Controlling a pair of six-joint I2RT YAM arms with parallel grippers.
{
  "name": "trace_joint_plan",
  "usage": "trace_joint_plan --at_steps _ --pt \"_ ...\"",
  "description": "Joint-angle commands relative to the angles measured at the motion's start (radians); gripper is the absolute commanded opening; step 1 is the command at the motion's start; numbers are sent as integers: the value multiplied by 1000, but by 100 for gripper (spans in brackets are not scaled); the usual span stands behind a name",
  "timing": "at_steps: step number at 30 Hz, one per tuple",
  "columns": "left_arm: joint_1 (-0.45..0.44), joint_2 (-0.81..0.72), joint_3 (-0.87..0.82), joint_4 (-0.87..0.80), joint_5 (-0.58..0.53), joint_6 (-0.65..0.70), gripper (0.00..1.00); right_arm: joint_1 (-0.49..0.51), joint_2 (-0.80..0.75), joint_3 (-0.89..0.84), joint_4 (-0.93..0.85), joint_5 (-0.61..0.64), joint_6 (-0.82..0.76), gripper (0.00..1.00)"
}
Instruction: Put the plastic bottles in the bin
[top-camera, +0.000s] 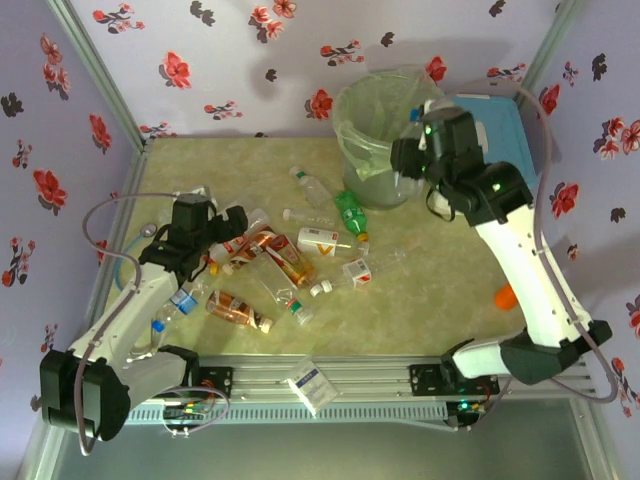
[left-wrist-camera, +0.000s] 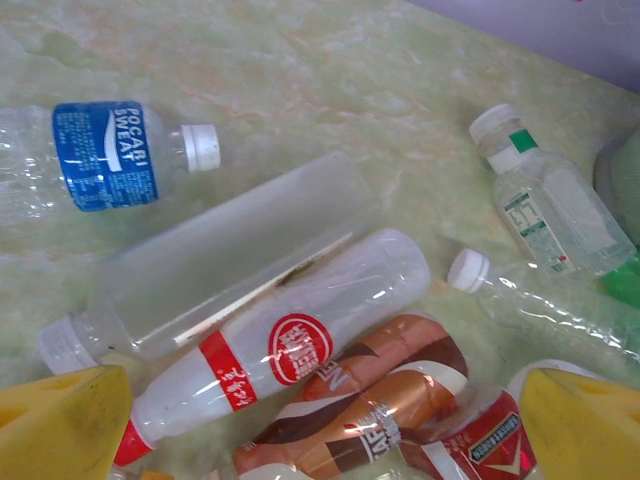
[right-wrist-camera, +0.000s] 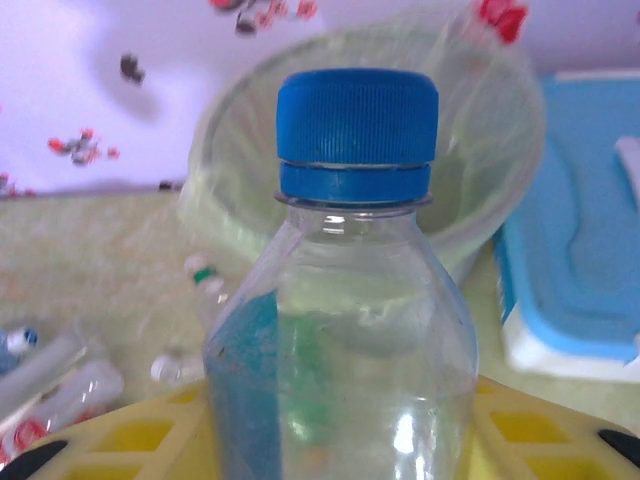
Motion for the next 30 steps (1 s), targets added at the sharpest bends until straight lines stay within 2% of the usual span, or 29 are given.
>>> trace_joint_plan --at_steps 1,7,14,22,30 --pt "-19 14 43 -11 9 -29 100 -78 110 162 53 -32 -74 48" --pt "-35 13 65 -91 9 0 99 -206 387 457 0 -163 -76 47" --pt "-52 -29 55 -153 10 6 99 -260 670 718 -41 -237 -78 47" --pt "-52 -28 80 -189 11 26 100 -278 842 745 -14 -297 -83 46" --pt "-52 -15 90 -196 1 36 99 -280 934 728 -53 -332 -133 46"
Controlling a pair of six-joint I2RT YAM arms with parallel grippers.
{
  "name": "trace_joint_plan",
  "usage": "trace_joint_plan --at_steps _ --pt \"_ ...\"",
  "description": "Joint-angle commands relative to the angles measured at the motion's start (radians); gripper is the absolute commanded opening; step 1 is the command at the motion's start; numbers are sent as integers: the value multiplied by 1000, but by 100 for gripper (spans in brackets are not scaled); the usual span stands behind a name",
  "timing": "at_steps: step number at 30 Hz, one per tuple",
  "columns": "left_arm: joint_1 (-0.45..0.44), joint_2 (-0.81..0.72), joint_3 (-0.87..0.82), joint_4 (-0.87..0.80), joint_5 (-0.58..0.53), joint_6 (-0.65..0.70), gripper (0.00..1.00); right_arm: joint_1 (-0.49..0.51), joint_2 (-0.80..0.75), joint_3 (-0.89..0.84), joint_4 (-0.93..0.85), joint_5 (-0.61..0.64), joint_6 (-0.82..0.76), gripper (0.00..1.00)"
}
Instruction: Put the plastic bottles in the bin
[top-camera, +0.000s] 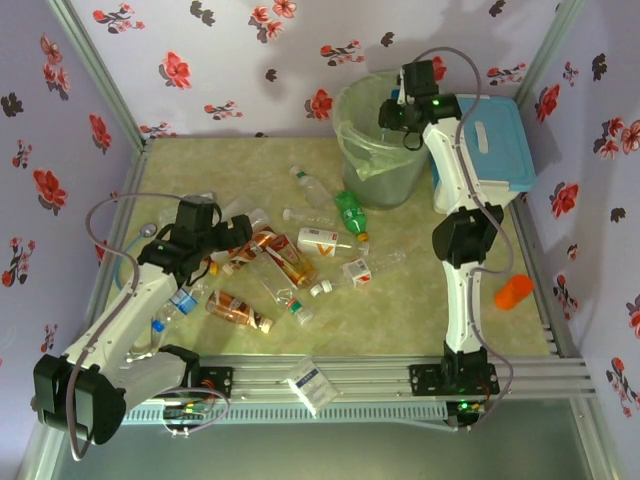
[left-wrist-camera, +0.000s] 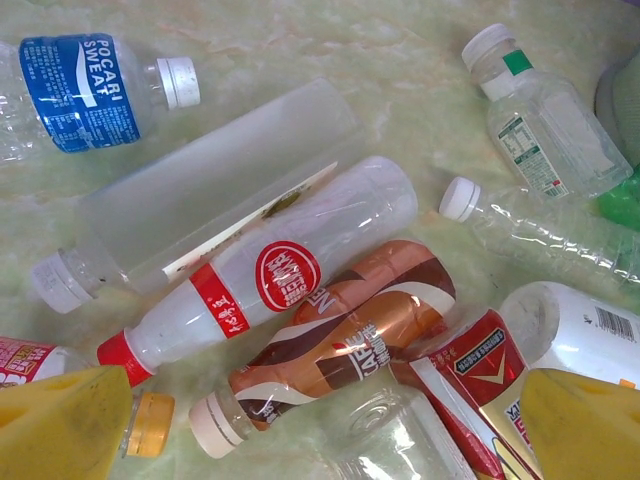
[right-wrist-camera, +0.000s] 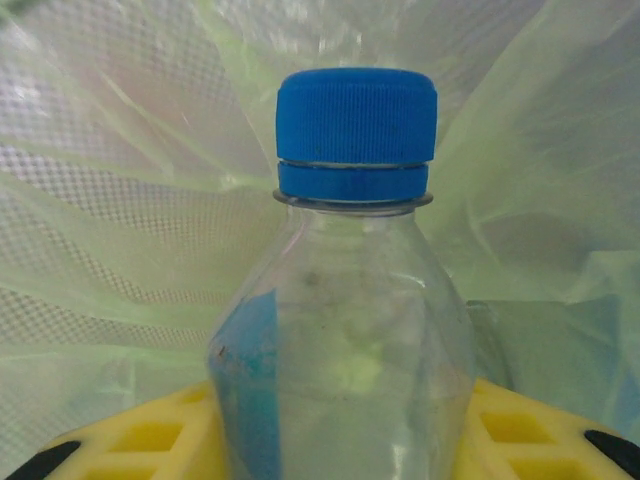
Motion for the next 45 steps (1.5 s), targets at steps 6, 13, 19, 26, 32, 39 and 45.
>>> trace_joint_plan --at_steps 6,13,19,26,32,39,45 --pt "-7 28 70 -36 -17 39 100 -8 64 24 -79 -25 -83 48" --pt "-8 40 88 -36 -17 38 100 -9 70 23 -219 -9 -122 48" --pt "-8 65 107 -35 -13 33 100 -12 72 18 -343 -9 -140 48" --pt "-8 63 125 -49 -11 52 100 -15 56 15 -460 19 -145 48" --pt "0 99 178 -80 -58 118 100 -27 47 -6 -418 23 -137 63" --pt "136 158 238 -108 -83 171 100 -31 -20 -3 -351 24 -151 80" --pt "251 214 247 -110 -75 87 100 -31 -129 -2 -320 12 -171 87"
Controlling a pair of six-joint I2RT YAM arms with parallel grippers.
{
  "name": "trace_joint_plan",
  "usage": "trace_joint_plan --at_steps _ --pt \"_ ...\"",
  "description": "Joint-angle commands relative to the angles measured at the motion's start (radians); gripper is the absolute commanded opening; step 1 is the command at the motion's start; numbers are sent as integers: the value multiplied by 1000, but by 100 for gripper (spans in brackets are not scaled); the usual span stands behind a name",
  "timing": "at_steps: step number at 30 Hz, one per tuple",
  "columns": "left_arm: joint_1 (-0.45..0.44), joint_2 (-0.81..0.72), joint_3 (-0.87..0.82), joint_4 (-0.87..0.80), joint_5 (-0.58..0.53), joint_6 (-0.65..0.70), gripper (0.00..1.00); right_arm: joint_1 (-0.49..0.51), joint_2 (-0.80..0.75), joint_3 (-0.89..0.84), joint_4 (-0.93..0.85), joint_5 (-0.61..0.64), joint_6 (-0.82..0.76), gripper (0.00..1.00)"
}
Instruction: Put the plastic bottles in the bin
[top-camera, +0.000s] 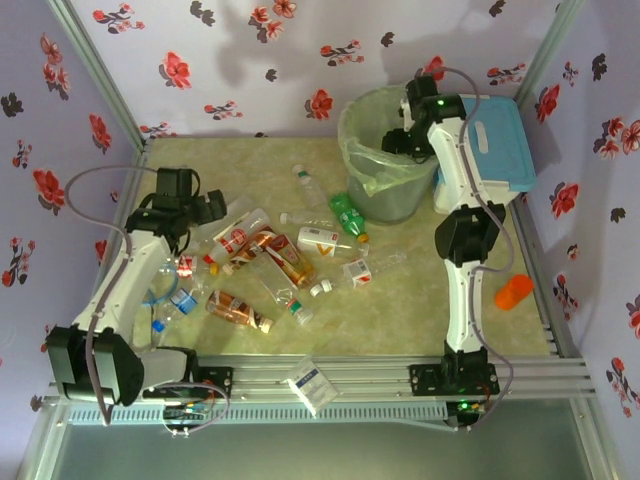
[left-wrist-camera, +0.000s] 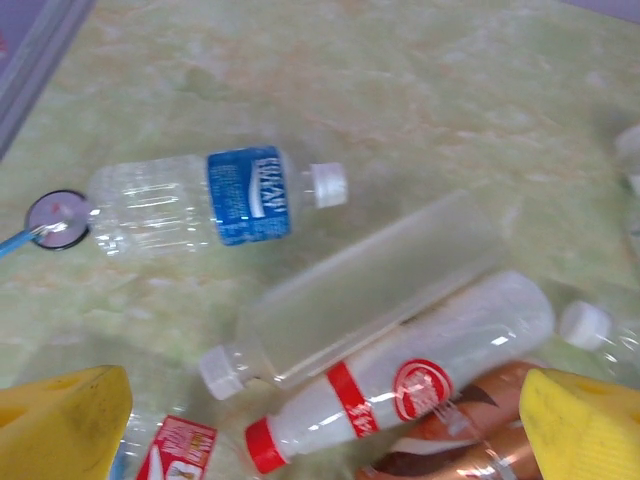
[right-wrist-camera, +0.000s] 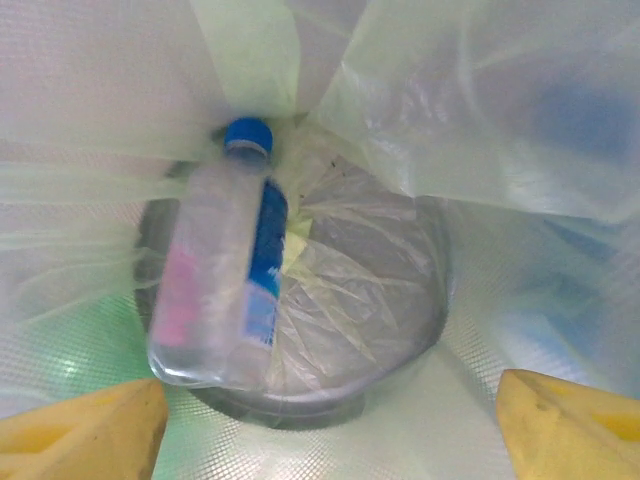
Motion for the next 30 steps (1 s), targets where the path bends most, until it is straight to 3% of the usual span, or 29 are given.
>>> trace_joint_plan --at_steps 1,8,13,17,24,27,30 --pt "45 29 25 -35 -17 -73 100 -4 -135 8 32 0 -20 88" --pt "73 -53 -78 -76 -55 -253 100 -1 -300 -7 60 -40 -11 89" --pt "83 -208 -185 -122 -29 -375 100 0 -435 -151 129 -102 9 89" --pt "71 -275 -169 -275 -39 -337 100 3 -535 -307 214 -195 24 88" --pt "-87 -201 -140 -471 -126 -315 100 2 -728 -625 406 -303 96 87" --pt "-117 -176 -163 -470 -120 -335 99 4 -763 -687 405 -294 99 87" --pt "-158 -171 -179 -471 -42 -349 94 2 -790 -742 399 -280 92 87"
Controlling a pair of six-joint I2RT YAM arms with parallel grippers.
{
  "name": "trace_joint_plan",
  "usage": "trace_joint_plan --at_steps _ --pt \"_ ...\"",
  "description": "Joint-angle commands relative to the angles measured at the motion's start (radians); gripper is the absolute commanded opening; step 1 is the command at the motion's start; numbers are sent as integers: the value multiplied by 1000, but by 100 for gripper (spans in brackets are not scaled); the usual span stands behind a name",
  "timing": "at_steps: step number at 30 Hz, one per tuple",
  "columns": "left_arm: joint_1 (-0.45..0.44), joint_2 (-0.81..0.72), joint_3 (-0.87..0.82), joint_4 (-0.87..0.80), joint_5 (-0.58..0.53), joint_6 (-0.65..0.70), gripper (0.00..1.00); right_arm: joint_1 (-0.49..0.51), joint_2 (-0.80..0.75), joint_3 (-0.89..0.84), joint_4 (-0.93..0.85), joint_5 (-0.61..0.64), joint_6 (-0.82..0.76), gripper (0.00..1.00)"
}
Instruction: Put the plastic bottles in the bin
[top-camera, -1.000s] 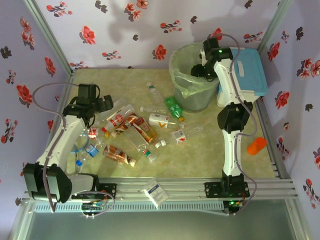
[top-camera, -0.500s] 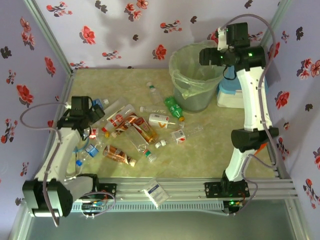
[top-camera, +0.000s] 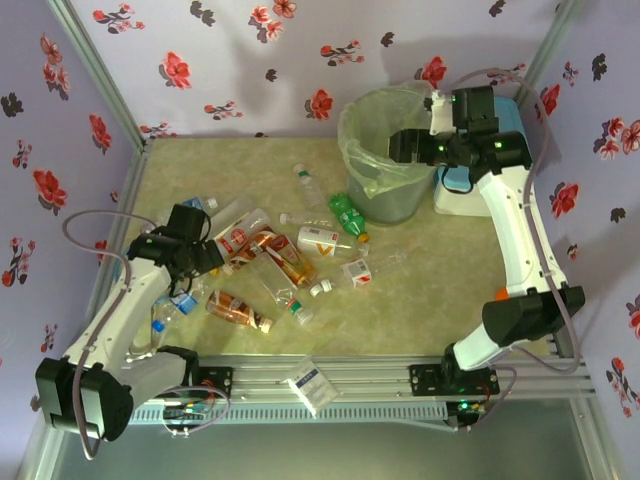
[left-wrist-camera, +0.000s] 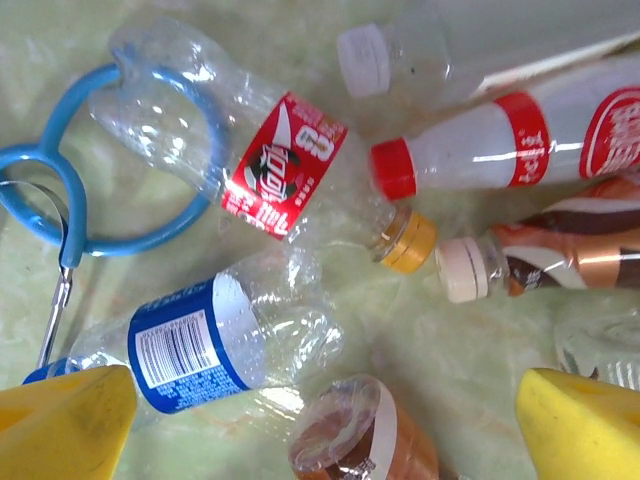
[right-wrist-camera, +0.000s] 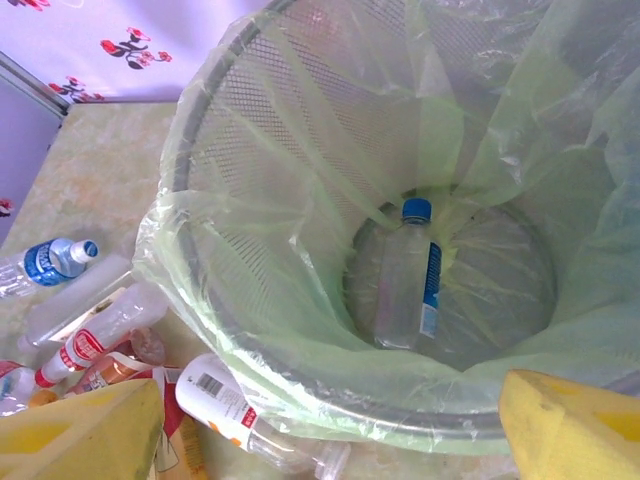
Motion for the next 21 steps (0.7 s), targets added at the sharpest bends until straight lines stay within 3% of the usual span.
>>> trace_joint_plan --at_steps 1,6,14,21 --pt "-66 -1 -11 -69 38 -67 93 2 -52 -48 40 -6 12 87" --pt "-249 -56 -80 -35 48 -333 94 2 -62 -82 50 -4 11 87" --pt "-266 -128 -321 252 106 -577 94 1 -82 -109 29 -6 -16 87" --pt "-277 -132 -456 432 139 -699 92 2 -104 -138 42 0 -8 87"
